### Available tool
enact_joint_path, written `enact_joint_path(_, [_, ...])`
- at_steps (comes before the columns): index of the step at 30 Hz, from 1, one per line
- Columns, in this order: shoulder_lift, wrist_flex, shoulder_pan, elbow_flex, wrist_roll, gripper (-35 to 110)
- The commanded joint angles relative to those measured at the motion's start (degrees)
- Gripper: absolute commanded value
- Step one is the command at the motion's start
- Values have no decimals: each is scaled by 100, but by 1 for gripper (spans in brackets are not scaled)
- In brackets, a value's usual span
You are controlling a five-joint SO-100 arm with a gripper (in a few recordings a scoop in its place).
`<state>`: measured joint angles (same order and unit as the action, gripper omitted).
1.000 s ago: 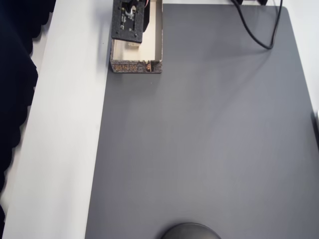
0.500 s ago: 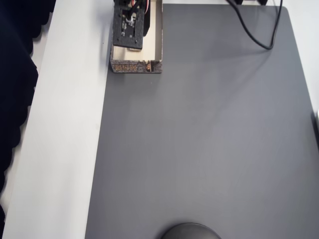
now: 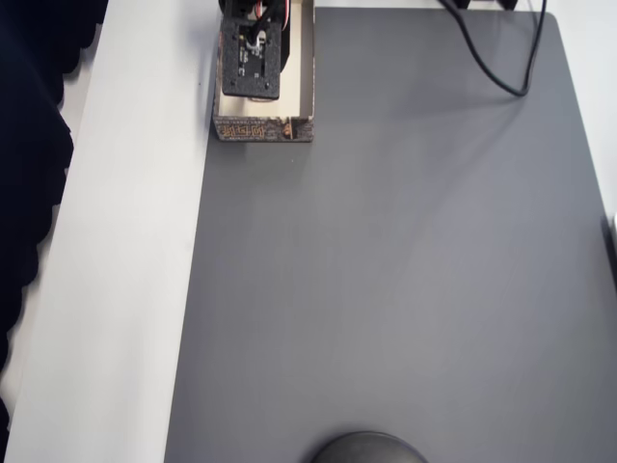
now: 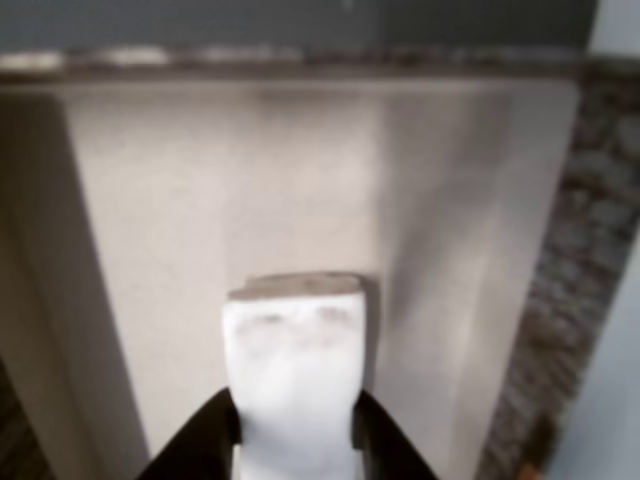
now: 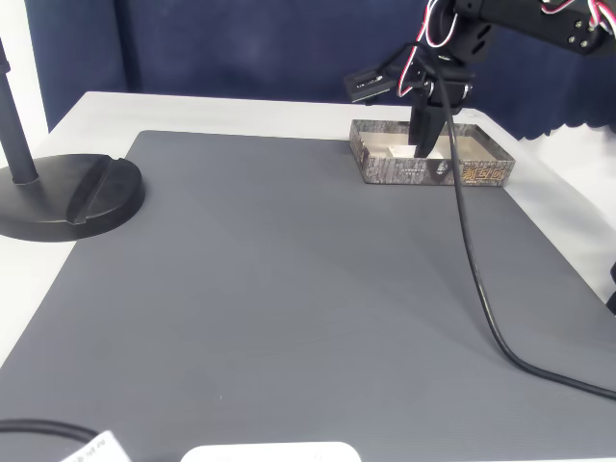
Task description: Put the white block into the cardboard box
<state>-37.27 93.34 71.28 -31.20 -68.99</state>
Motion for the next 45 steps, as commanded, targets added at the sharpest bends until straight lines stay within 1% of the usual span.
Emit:
enact_joint_path(1, [-167, -167, 9, 422, -97, 12])
enact_joint_path(10, [-167, -281, 0, 422, -255, 26])
enact_joint_path(15, [-229, -352, 0, 431, -387, 32])
enact_joint_path(21, [-316, -360, -53, 967, -668, 39])
enact_joint_path(34, [-1274, -97, -132, 765, -589, 41])
enact_joint_path(45, [-2839, -26, -387, 9, -220, 44])
